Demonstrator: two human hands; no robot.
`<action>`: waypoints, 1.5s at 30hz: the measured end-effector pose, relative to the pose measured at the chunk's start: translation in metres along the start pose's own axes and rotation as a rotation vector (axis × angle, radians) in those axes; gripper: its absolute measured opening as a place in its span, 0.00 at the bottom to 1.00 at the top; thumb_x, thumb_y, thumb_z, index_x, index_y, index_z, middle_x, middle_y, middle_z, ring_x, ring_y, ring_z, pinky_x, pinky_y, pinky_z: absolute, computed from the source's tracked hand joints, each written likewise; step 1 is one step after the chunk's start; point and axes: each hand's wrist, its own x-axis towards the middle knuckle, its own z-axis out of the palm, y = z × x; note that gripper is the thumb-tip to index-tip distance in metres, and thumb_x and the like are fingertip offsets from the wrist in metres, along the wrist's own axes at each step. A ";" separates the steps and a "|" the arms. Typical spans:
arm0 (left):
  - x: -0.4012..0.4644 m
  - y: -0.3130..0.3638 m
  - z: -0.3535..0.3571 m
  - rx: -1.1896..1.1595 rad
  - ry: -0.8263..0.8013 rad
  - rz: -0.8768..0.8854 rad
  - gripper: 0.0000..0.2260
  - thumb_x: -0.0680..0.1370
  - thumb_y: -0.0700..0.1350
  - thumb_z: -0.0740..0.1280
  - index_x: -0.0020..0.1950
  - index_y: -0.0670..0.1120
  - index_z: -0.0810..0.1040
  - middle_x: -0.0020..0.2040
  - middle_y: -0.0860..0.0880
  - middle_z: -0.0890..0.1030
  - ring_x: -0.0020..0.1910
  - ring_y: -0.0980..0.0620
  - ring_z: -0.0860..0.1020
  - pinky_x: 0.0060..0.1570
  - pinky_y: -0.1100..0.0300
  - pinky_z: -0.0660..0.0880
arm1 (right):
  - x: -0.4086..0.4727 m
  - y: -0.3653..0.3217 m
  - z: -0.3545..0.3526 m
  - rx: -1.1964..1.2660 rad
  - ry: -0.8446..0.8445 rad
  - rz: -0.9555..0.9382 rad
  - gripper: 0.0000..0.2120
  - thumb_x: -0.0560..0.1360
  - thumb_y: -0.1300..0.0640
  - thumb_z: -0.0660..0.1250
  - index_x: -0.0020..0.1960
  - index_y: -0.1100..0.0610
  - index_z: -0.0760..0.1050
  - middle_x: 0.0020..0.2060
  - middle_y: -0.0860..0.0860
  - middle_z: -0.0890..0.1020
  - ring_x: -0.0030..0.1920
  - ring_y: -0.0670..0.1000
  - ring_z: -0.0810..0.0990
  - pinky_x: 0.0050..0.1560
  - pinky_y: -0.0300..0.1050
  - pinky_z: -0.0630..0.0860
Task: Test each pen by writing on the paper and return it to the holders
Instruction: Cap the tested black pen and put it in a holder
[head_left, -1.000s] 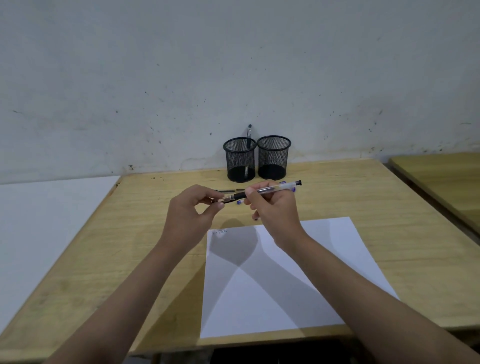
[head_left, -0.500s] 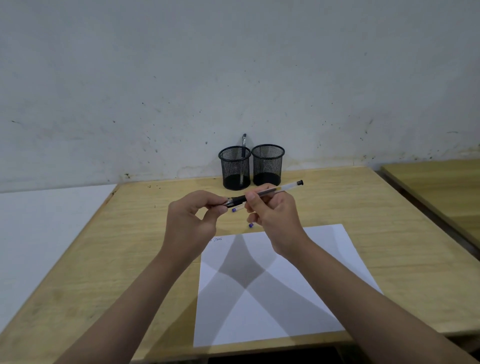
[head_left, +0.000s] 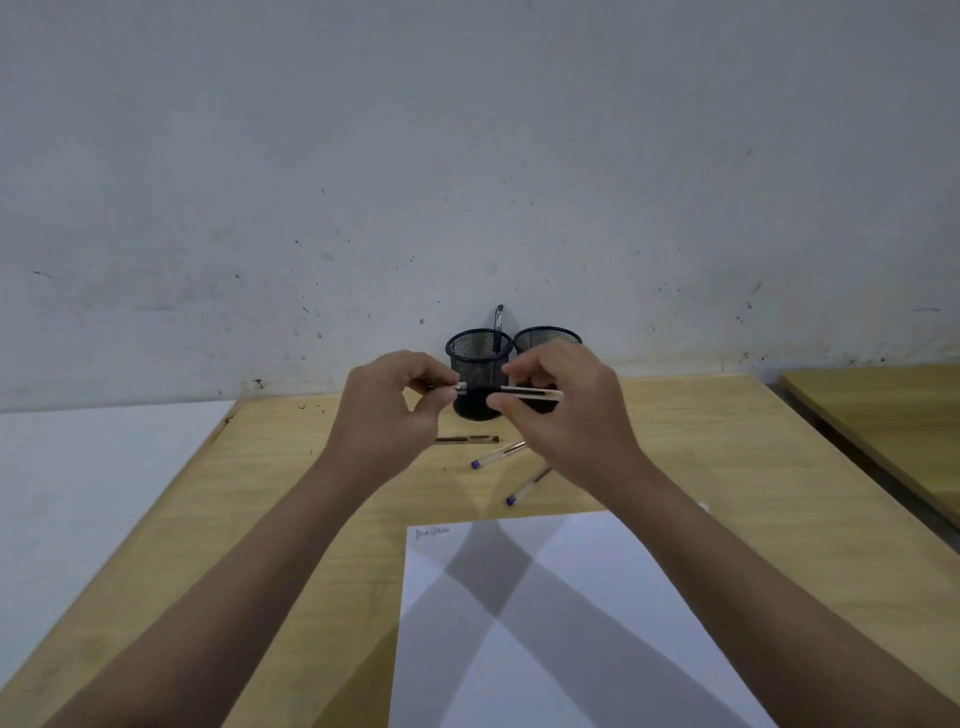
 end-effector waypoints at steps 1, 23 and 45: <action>0.005 0.000 0.001 0.007 -0.024 0.007 0.05 0.70 0.35 0.72 0.42 0.45 0.82 0.37 0.53 0.82 0.39 0.60 0.78 0.42 0.76 0.70 | 0.008 0.007 0.000 -0.092 -0.024 -0.108 0.10 0.64 0.57 0.76 0.45 0.57 0.80 0.39 0.50 0.83 0.42 0.51 0.78 0.44 0.46 0.76; 0.080 -0.096 0.091 0.224 -0.043 -0.202 0.25 0.75 0.55 0.66 0.63 0.38 0.74 0.62 0.41 0.78 0.63 0.46 0.74 0.60 0.59 0.68 | 0.122 0.116 0.061 -0.098 -0.128 0.011 0.10 0.71 0.63 0.70 0.52 0.59 0.78 0.36 0.53 0.82 0.37 0.52 0.81 0.44 0.52 0.80; 0.006 -0.094 0.026 0.366 -0.282 -0.231 0.25 0.76 0.51 0.65 0.70 0.42 0.66 0.70 0.44 0.69 0.70 0.48 0.65 0.67 0.56 0.61 | 0.028 0.077 0.079 -0.409 -0.490 -0.134 0.09 0.74 0.60 0.64 0.50 0.59 0.80 0.44 0.54 0.82 0.48 0.55 0.76 0.46 0.55 0.76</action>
